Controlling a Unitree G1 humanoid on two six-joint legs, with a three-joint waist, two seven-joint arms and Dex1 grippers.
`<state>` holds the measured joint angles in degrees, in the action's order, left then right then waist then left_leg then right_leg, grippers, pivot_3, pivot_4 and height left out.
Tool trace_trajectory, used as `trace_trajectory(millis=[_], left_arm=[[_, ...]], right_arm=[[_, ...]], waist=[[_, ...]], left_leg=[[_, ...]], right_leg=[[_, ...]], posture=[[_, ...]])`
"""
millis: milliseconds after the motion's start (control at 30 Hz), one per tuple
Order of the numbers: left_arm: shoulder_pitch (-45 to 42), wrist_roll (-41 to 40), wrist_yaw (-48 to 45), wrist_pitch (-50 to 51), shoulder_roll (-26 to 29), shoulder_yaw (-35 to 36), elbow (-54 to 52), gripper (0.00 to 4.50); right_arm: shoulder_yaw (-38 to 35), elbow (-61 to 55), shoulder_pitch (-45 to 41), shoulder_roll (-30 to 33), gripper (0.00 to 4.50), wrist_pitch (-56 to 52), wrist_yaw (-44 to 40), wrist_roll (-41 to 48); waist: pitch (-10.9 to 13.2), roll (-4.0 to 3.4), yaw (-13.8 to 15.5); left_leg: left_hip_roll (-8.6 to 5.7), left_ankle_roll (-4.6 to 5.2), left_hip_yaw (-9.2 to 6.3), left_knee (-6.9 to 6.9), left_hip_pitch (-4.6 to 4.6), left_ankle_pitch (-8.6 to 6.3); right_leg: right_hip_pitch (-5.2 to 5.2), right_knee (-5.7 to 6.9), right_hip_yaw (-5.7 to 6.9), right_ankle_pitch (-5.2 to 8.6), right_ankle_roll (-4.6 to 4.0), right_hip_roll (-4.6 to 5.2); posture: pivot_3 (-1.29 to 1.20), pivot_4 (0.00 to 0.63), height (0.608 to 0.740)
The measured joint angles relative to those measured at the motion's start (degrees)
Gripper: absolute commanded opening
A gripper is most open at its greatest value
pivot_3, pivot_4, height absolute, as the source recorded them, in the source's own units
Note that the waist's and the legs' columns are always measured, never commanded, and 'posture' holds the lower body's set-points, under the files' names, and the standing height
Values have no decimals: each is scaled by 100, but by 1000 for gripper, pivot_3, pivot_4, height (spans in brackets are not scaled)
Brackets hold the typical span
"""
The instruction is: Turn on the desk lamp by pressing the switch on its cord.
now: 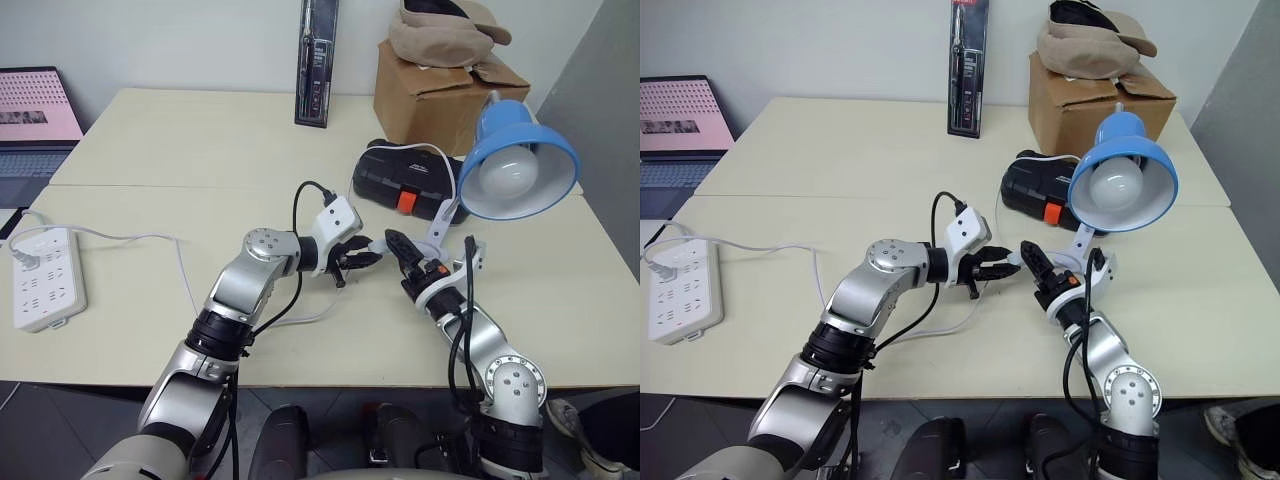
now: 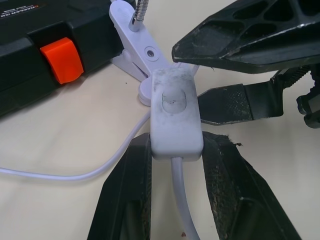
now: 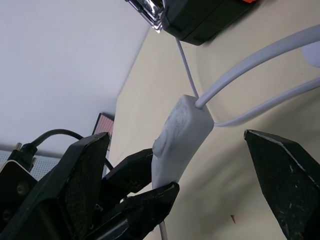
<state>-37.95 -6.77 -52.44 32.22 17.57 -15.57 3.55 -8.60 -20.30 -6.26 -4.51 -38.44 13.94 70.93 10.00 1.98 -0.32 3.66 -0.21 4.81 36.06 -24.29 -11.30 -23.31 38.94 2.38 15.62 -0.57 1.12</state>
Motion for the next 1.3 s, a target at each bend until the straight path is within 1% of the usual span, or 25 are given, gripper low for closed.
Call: trace_trajectory(millis=[700, 767, 800, 833, 867, 900, 1067, 1300], left_arm=[[1, -22, 49, 0, -4, 0, -4, 1098], [2, -25, 50, 0, -5, 0, -15, 1098], [2, -27, 50, 0, -5, -1, -23, 1098], [2, -35, 50, 0, -5, -1, -33, 1098], [1, -42, 50, 0, -5, -1, -47, 1098], [2, -42, 50, 0, -4, -1, -48, 1098], [3, -51, 57, 0, -5, -2, -59, 1098], [12, -100, 68, 11, -7, -6, -79, 1098]], right_arm=[[226, 106, -110, -2, 4500, 195, -1, 10], [238, 131, -113, -2, 4138, 203, -1, 12], [242, 140, -114, -2, 4063, 204, -1, 13], [247, 150, -115, -2, 3818, 206, 0, 19], [248, 156, -116, -2, 3374, 210, 1, 46], [248, 156, -116, -2, 3316, 211, 1, 51], [261, 176, -119, -3, 2142, 223, 23, 70], [304, 221, -132, -4, 690, 238, 22, 118]], waist=[[0, 0, 1], [0, 0, 1], [0, 0, 1], [0, 0, 0], [0, 0, 1], [0, 0, 1], [0, 0, 0], [1, -1, 0]], left_leg=[[1, 0, 0, 0, -1, 0], [1, 0, 0, 0, 0, 0], [1, 0, 0, 0, -1, 0], [1, 0, 0, 0, -1, 0], [1, 0, 0, 0, 0, 0], [1, 0, 0, 0, -1, 0], [1, 0, 0, 0, -1, 0], [1, 0, 0, -1, -1, 0]], right_leg=[[0, 0, 0, 0, 0, 0], [-1, 0, 0, 0, 0, 0], [-1, 0, 0, 0, 0, 0], [-1, 0, 0, 0, 0, 0], [-1, 0, 0, 0, 0, 0], [-1, 0, 0, 0, 0, 0], [-1, 0, 0, 0, 0, 0], [-2, 0, -1, 0, 0, 0]], posture=[[0, 150, 740], [0, 150, 740], [0, 150, 740], [0, 150, 740], [0, 150, 740], [0, 150, 740], [0, 150, 740], [0, 150, 740]])
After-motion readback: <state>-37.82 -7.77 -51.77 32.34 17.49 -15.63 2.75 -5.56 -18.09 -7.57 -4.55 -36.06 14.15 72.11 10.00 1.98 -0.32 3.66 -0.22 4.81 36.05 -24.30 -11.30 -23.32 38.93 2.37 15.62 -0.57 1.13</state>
